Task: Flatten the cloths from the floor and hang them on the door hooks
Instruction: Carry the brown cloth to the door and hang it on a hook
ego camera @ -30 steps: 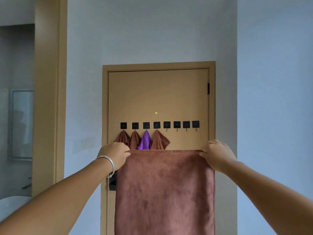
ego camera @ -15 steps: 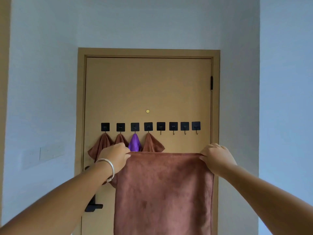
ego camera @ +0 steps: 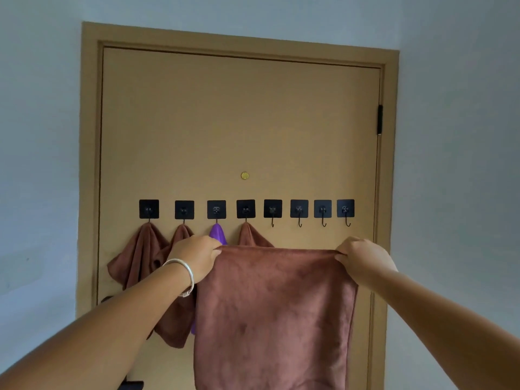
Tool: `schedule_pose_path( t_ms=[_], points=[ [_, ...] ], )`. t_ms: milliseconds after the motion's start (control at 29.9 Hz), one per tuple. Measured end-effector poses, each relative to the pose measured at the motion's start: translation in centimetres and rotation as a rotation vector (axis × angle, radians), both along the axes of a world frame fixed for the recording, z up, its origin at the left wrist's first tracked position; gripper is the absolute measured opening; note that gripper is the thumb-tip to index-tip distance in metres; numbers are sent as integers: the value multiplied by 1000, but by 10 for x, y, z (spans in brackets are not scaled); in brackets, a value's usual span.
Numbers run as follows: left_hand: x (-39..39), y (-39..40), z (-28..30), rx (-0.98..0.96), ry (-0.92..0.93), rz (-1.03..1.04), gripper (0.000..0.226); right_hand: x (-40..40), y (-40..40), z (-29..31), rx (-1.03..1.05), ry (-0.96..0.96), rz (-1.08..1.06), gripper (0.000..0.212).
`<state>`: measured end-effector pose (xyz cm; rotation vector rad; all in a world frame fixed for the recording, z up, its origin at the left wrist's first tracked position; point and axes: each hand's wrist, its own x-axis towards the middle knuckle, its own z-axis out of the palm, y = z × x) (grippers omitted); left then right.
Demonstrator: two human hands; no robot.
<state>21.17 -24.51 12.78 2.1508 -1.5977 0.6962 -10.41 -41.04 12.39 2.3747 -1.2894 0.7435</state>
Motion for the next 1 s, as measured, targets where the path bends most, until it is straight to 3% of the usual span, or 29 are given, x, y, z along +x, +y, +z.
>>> schedule_pose_path(
  t_ms=[234, 335, 435, 569, 636, 770, 1004],
  points=[
    [28, -74, -2, -67, 49, -48, 23, 45, -78, 5, 25, -95, 124, 30],
    [34, -108, 5, -104, -118, 1, 38, 61, -115, 16, -20, -52, 248, 44],
    [43, -139, 13, -87, -284, -51, 60, 72, -149, 31, -166, 174, 371, 48],
    [49, -174, 17, -15, -592, -56, 45, 90, -191, 39, -274, 380, 408, 41],
    [52, -189, 15, 6, -578, -58, 44, 100, -208, 41, -256, 392, 389, 46],
    [54, -215, 17, 13, -473, 21, 70, 119, -230, 43, -214, 341, 365, 57],
    [51, -248, 28, 112, -402, 95, 53, 150, -236, 42, -219, 371, 255, 48]
  ],
)
